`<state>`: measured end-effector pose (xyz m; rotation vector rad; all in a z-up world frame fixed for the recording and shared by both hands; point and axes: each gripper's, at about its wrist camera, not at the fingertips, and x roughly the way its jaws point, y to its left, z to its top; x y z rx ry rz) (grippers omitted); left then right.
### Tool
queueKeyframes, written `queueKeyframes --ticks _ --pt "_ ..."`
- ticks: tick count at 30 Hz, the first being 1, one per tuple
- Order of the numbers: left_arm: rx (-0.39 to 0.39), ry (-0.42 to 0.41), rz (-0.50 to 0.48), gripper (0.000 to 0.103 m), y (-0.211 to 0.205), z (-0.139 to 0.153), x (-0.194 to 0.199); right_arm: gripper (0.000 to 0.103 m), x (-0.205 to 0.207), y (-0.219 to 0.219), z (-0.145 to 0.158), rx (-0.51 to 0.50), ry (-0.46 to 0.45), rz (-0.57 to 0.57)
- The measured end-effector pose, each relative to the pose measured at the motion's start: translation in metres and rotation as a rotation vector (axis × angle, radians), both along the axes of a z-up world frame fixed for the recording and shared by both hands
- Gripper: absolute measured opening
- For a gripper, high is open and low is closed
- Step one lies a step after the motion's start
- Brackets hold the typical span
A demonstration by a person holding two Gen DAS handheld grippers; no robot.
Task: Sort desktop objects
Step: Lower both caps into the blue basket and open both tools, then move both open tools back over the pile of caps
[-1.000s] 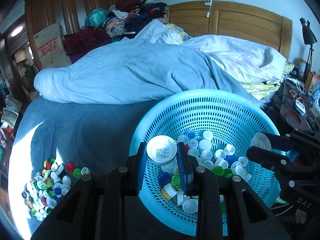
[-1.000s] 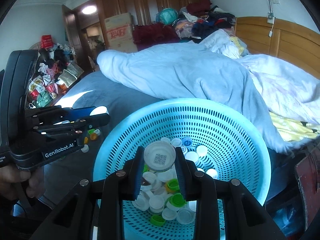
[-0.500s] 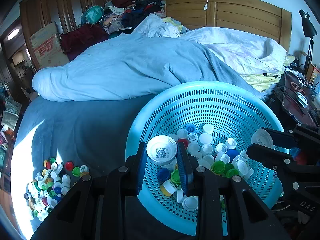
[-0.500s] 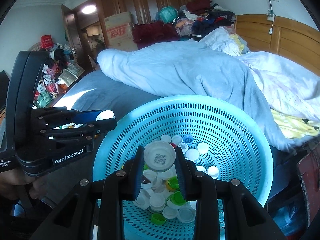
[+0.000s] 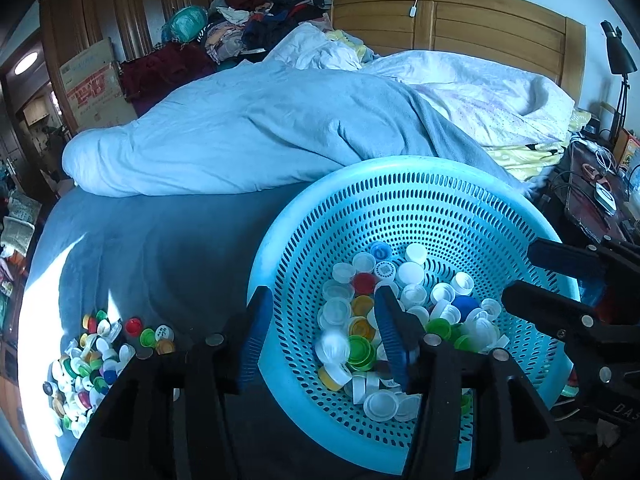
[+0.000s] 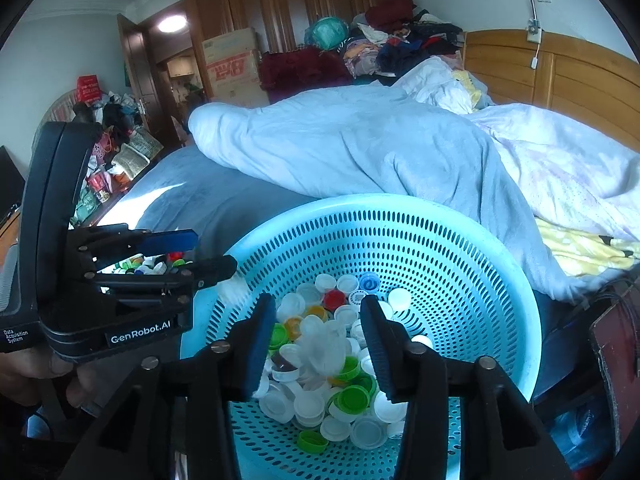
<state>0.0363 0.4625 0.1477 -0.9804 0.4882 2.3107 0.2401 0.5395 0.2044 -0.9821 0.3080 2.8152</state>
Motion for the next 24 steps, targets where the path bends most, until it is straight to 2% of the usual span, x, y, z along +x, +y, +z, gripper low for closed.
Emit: queueKeyframes --ticks 4,7,8,10,12,16,19,22,24 --pt "0.013 0.009 0.004 0.047 -0.007 0.004 0.0 0.051 0.0 -0.004 0.002 0.0 0.006 0.006" --pt "0.026 0.021 0.02 0.051 -0.02 0.003 -0.001 0.062 0.002 -0.01 0.006 -0.003 0.023 0.025" --pt "0.032 0.031 0.031 0.056 -0.029 0.001 -0.002 0.064 0.002 -0.013 0.006 -0.003 0.027 0.034" --pt "0.036 0.049 0.071 0.057 -0.053 -0.007 -0.006 0.065 0.001 -0.02 0.003 -0.004 0.02 0.058" --pt "0.057 0.03 0.133 0.057 -0.088 -0.02 -0.014 0.069 0.001 -0.026 0.0 -0.009 0.012 0.077" --pt "0.078 -0.018 0.357 0.057 -0.191 -0.058 -0.035 0.072 -0.006 -0.038 -0.011 -0.038 -0.012 0.116" --pt "0.061 -0.064 0.573 0.057 -0.283 -0.092 -0.046 0.072 -0.014 -0.05 -0.02 -0.049 -0.036 0.153" --pt "0.097 -0.094 0.795 0.057 -0.378 -0.116 -0.051 0.072 -0.021 -0.062 -0.025 -0.045 -0.053 0.184" --pt "0.162 -0.096 0.925 0.057 -0.438 -0.126 -0.052 0.074 -0.026 -0.07 -0.028 -0.043 -0.068 0.198"
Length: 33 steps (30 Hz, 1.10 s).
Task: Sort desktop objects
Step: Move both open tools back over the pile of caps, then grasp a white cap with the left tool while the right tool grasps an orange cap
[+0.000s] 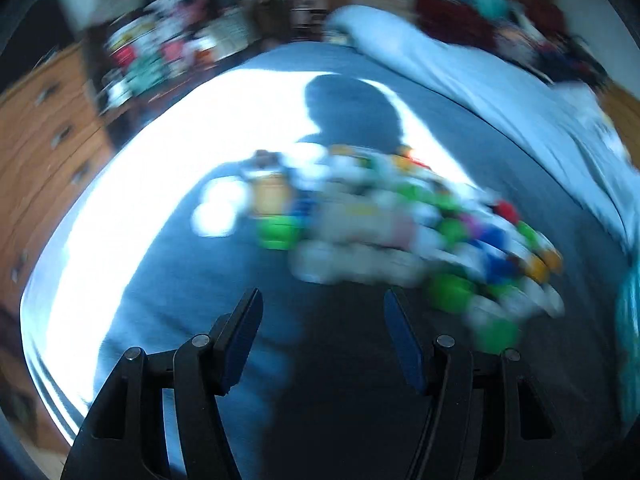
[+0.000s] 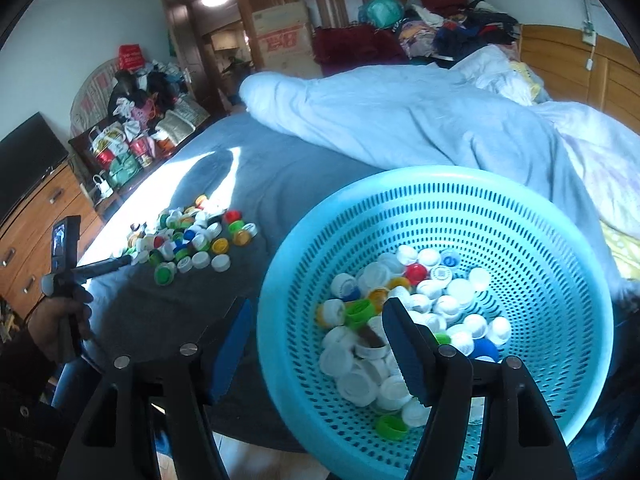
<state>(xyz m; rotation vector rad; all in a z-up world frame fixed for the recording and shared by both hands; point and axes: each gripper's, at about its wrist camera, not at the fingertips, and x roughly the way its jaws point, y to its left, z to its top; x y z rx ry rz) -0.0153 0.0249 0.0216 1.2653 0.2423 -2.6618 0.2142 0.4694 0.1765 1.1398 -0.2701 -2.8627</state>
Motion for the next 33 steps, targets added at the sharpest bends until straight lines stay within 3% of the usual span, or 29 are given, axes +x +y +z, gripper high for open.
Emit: queueKeyframes --ticks 3,6,13,18,21,22,24,26,28,33 --pt "0.043 0.026 0.101 0.057 -0.055 -0.007 -0.006 0.075 -0.006 -0.013 -0.005 0.014 -0.032 0.02" --pt "0.056 0.034 0.091 0.057 -0.081 -0.015 -0.018 0.075 -0.012 -0.024 -0.009 0.032 -0.063 0.036" --pt "0.047 -0.003 0.022 0.057 -0.084 -0.037 -0.051 0.075 -0.033 -0.053 -0.014 0.064 -0.107 0.07" --pt "0.044 -0.012 -0.004 0.056 -0.079 -0.036 -0.06 0.075 -0.05 -0.081 -0.021 0.085 -0.135 0.127" --pt "0.07 -0.012 -0.004 0.027 -0.084 -0.034 -0.054 0.069 -0.062 -0.097 -0.022 0.085 -0.136 0.159" --pt "0.084 -0.01 -0.006 0.011 -0.086 -0.034 -0.049 0.066 -0.066 -0.102 -0.021 0.083 -0.134 0.169" --pt "0.107 0.004 -0.005 0.009 -0.088 -0.03 -0.04 0.056 -0.075 -0.111 -0.022 0.074 -0.13 0.186" --pt "0.13 0.024 -0.012 0.009 -0.087 -0.025 -0.029 0.052 -0.085 -0.118 -0.023 0.048 -0.127 0.197" --pt "0.16 0.036 -0.019 0.009 -0.087 -0.024 -0.019 0.052 -0.102 -0.124 -0.025 0.002 -0.123 0.198" --pt "0.168 0.039 -0.021 0.009 -0.087 -0.037 -0.018 0.052 -0.165 -0.138 -0.046 0.006 -0.128 0.17"
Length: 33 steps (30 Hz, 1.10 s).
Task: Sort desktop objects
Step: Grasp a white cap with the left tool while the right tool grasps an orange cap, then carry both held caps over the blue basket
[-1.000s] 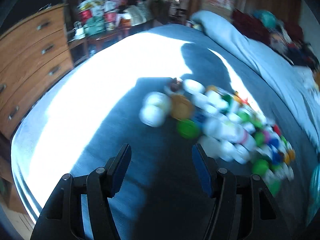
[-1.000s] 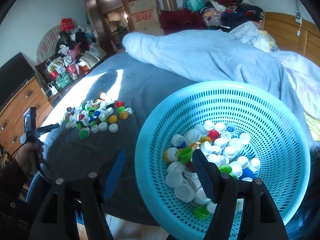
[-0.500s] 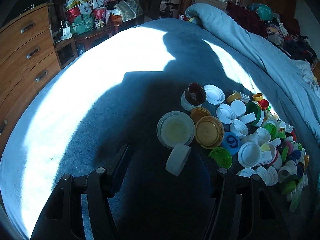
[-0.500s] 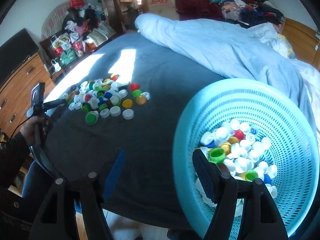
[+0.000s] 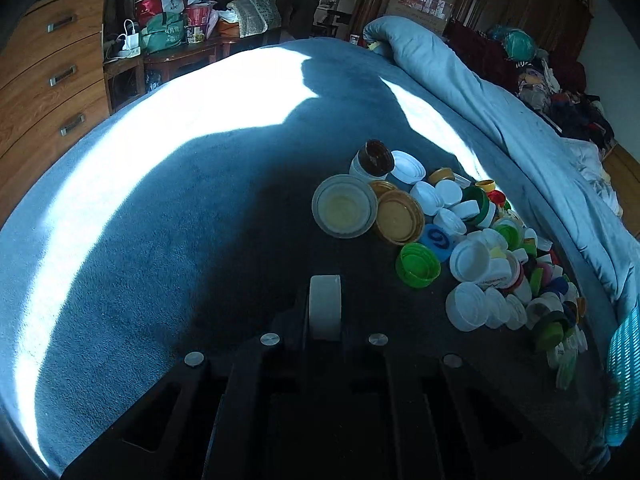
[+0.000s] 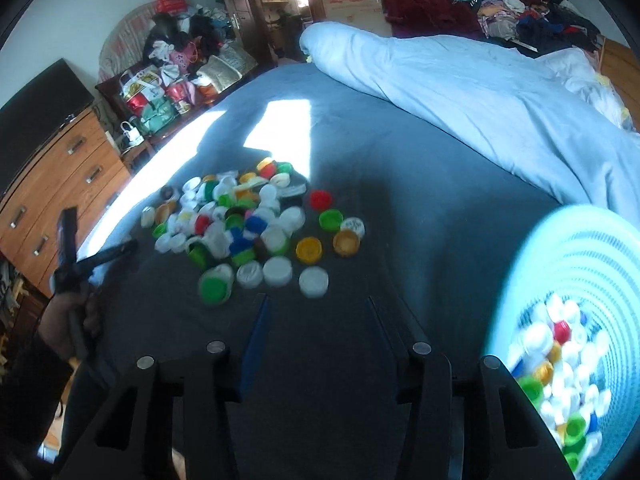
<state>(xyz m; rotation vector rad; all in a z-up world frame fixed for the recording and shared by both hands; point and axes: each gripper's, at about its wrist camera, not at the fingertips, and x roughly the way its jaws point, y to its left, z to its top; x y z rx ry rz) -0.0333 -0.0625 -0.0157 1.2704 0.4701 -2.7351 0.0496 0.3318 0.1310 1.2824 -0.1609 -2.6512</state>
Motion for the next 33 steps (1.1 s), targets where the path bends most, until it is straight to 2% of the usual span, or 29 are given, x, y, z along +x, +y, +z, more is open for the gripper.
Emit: queueKeyframes --ticks 4,9,13,14,15,17,20,23,25,29,33 --pt "-0.006 0.004 -0.003 0.009 0.0 -0.002 -0.002 0.052 -0.054 -0.009 -0.03 0.033 -0.04 -0.027" --pt "0.01 0.013 -0.007 0.009 -0.002 -0.004 -0.003 0.052 -0.092 -0.018 -0.056 0.078 -0.079 -0.032" --pt "-0.016 0.012 -0.01 0.009 0.002 -0.005 -0.005 0.052 -0.111 -0.019 -0.079 0.135 -0.134 -0.044" --pt "-0.02 0.012 -0.01 0.009 0.002 -0.005 -0.005 0.048 -0.113 -0.019 -0.083 0.144 -0.146 -0.043" --pt "-0.019 0.013 -0.01 0.009 0.002 -0.006 -0.005 0.031 -0.114 -0.019 -0.088 0.157 -0.161 -0.039" --pt "-0.011 0.014 -0.01 0.009 0.002 -0.006 -0.006 0.032 -0.11 -0.017 -0.091 0.152 -0.164 -0.037" --pt "-0.031 0.013 -0.011 0.009 0.004 -0.004 -0.006 0.032 -0.094 -0.016 -0.076 0.146 -0.117 -0.03" --pt "-0.088 -0.009 -0.016 0.009 0.014 0.001 -0.008 0.032 -0.068 -0.019 -0.045 0.13 -0.052 -0.004" --pt "-0.089 -0.025 -0.025 0.009 0.022 0.008 -0.008 0.032 -0.046 -0.021 -0.022 0.12 -0.006 0.019" --pt "-0.116 0.003 -0.078 0.009 0.056 0.037 0.0 0.032 -0.01 -0.023 0.01 0.1 0.051 0.048" --pt "-0.146 0.04 -0.171 0.009 0.105 0.07 0.006 0.032 0.023 -0.014 0.04 0.1 0.103 0.055"
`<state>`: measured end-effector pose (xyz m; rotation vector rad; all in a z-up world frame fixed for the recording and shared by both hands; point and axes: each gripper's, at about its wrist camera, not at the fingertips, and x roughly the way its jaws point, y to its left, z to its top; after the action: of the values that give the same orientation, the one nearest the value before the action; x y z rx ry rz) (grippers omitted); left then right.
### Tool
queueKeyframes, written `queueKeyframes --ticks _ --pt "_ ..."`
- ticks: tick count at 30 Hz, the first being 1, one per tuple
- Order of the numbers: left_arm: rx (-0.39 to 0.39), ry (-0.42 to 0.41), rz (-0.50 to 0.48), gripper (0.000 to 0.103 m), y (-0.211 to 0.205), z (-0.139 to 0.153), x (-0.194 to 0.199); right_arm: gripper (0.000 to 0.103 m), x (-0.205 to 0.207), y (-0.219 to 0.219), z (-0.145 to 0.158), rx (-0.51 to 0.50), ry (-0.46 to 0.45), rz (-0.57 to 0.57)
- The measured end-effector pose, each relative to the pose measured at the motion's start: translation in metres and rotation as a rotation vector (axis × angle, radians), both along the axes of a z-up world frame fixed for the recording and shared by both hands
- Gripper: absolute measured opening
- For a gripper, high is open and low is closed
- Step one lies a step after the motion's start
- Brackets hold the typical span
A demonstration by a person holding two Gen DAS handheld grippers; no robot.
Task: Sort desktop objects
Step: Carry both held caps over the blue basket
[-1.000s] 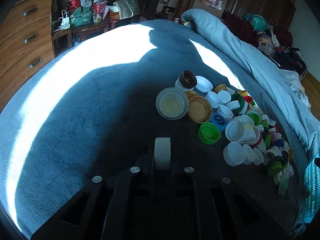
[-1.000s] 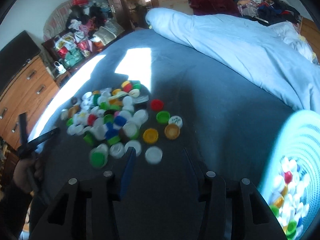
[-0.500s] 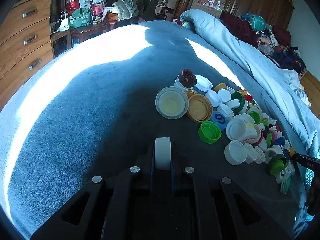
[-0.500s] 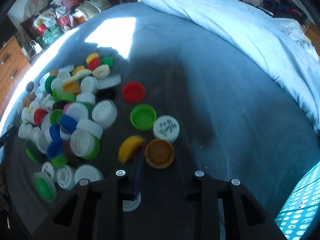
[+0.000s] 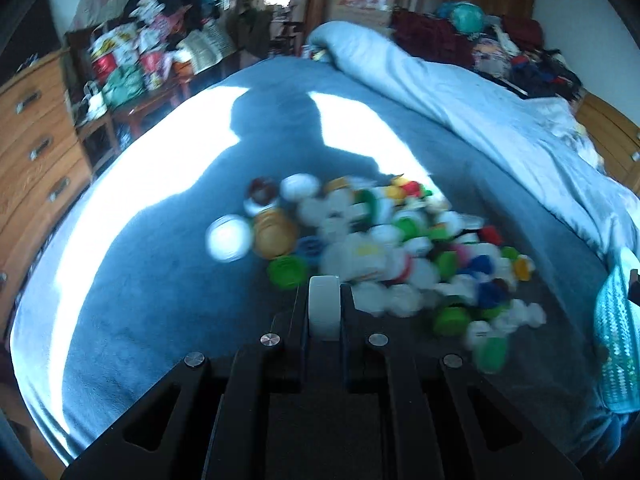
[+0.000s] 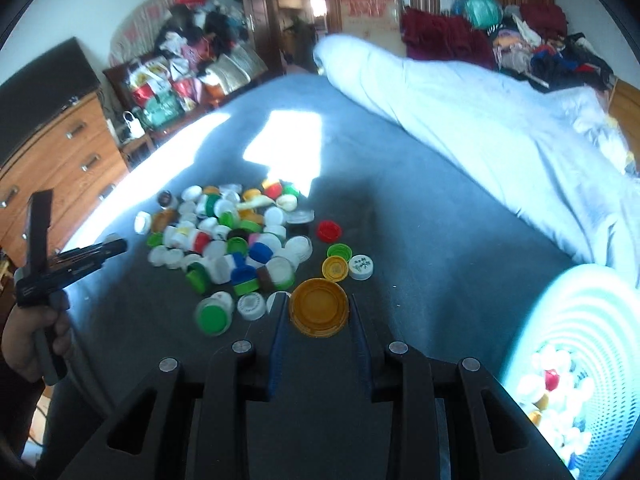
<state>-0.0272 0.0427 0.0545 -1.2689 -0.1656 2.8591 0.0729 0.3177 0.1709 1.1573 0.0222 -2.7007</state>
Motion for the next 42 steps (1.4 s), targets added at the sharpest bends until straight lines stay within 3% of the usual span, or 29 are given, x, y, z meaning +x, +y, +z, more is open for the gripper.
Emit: queueKeyframes --ticks 11,22,30,42 --pt "-0.075 0.053 -0.333 0.009 0.175 0.064 0.014 0.032 0.068 0.069 0.041 0.01 0.09 -0.11" --pt "-0.188 0.122 -0.585 0.009 0.325 0.096 0.036 0.033 0.127 0.161 0.061 -0.017 0.159 -0.305" --pt "-0.262 0.143 -0.677 0.009 0.393 0.101 0.051 0.033 0.154 0.2 0.061 -0.055 0.186 -0.392" --pt "-0.314 0.145 -0.73 0.009 0.431 0.1 0.063 0.033 0.171 0.221 0.052 -0.106 0.196 -0.435"
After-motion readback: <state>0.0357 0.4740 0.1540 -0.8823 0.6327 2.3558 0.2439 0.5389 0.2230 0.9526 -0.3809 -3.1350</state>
